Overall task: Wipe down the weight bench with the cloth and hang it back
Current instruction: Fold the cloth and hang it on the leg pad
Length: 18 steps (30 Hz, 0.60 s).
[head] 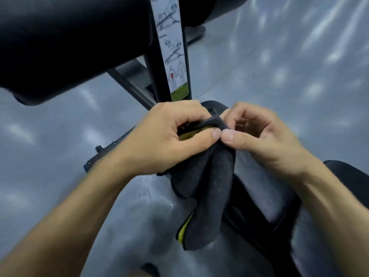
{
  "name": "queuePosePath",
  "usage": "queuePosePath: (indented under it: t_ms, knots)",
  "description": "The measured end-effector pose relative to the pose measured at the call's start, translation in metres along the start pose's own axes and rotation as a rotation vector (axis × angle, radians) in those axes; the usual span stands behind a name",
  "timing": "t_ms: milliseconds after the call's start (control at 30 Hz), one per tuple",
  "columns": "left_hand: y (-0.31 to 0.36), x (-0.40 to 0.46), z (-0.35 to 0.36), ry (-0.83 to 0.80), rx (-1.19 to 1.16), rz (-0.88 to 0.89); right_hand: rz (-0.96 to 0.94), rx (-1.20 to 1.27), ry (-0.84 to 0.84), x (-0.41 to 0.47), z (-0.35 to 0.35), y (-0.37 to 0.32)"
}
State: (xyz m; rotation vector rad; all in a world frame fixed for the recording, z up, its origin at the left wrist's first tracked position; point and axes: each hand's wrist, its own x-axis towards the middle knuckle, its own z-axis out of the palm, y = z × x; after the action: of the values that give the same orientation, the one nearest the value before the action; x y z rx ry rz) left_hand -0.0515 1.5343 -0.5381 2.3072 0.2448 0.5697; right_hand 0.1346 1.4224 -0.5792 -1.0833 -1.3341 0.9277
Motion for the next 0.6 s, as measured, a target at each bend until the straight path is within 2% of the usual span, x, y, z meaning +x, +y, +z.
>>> queuePosePath:
  t_ms: [200,433,600]
  knots:
    - [0.059,0.04,-0.077,0.012,0.012,-0.096,0.109,0.084,0.106,0.057,0.0,-0.093]
    - [0.168,0.088,-0.208,0.009,0.082,-0.21,0.122,-0.075,0.013,0.126,-0.001,-0.258]
    - [0.238,0.104,-0.276,0.067,-0.013,-0.315,0.137,-0.021,0.041,0.163,-0.003,-0.366]
